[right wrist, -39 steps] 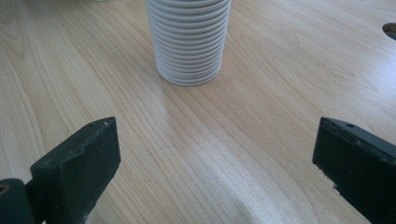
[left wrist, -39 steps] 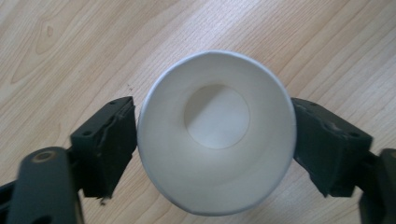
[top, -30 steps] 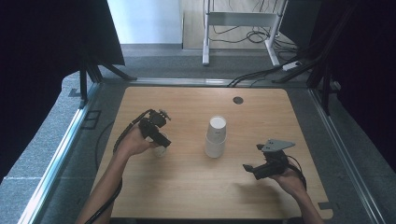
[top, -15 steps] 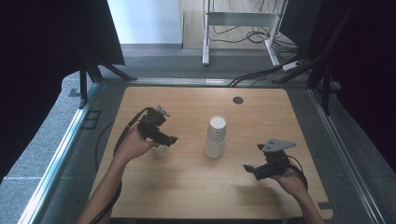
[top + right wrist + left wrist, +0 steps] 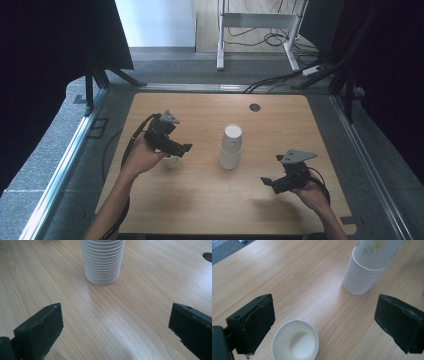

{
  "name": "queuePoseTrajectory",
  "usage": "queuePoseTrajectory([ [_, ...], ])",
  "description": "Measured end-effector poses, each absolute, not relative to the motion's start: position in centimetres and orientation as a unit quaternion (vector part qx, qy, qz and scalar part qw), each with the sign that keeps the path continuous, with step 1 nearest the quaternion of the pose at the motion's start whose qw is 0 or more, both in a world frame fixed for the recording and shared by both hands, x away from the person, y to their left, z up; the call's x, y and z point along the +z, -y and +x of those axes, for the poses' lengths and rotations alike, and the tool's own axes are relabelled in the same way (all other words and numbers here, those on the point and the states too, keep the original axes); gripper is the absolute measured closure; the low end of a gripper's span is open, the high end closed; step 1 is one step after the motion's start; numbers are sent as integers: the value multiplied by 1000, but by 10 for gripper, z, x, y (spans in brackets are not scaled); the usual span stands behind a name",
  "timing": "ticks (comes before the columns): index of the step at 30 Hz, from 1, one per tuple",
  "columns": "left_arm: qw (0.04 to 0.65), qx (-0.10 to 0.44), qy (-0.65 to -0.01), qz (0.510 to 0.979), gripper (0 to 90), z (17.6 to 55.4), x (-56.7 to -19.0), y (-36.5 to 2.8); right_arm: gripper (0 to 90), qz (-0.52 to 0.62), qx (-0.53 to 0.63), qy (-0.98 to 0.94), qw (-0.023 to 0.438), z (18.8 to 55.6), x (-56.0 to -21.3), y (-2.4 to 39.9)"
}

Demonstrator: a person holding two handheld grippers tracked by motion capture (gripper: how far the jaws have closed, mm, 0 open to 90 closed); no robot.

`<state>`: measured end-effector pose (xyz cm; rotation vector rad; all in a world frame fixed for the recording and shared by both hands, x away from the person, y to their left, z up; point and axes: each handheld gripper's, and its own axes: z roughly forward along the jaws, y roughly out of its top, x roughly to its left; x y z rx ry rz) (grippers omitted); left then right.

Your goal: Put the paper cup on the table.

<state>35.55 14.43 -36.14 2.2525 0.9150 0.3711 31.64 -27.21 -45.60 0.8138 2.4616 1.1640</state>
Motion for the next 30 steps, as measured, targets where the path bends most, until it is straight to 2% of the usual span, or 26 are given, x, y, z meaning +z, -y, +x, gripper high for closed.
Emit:
queuePoseTrajectory([
  [17, 407, 177, -330, 833, 0, 319, -364, -151, 0, 285, 401, -857, 151, 313, -458, 274],
  [30, 432, 198, -316, 821, 0, 290, -390, -146, 0, 290, 389, -861, 154, 309, -462, 277],
])
